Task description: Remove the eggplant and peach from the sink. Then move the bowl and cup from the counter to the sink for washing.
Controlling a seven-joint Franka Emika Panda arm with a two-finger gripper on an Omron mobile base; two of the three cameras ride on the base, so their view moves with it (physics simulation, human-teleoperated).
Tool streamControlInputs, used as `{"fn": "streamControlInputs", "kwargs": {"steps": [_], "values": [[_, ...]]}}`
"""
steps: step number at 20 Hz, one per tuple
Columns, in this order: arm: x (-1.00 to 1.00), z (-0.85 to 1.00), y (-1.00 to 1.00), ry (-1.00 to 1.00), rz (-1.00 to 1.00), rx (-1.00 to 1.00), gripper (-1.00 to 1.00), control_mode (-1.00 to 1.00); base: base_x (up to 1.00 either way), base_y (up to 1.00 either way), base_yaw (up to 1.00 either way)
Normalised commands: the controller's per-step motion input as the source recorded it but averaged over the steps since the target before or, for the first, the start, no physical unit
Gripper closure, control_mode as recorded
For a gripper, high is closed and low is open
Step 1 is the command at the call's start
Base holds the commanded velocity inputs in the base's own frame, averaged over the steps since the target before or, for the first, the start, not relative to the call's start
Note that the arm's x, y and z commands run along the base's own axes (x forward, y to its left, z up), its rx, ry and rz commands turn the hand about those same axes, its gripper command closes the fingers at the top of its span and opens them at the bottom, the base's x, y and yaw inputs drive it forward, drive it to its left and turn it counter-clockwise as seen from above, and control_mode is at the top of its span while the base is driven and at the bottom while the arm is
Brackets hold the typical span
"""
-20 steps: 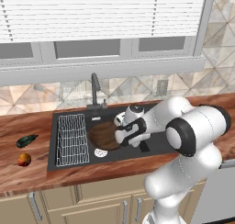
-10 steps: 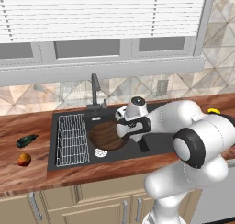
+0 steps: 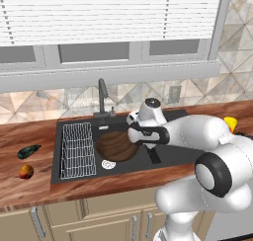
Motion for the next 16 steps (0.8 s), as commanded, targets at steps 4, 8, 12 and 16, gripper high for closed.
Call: {"fn": "streamControlInputs", "kwargs": {"steps": [4,8,12,16], "values": [[-0.13,0.22,-0.19,0.00,0.00,0.00,-1.00,-1.00,0.00,0.00,0.00],[-0.10,0.26,-0.16,0.00,0.00,0.00,-1.00,-1.00,0.00,0.00,0.00],[-0.06,0.31,-0.12,0.00,-0.01,0.00,-1.00,-1.00,0.00,0.00,0.00],[-0.06,0.28,-0.10,0.00,-0.05,0.00,-1.00,-1.00,0.00,0.00,0.00]]}}
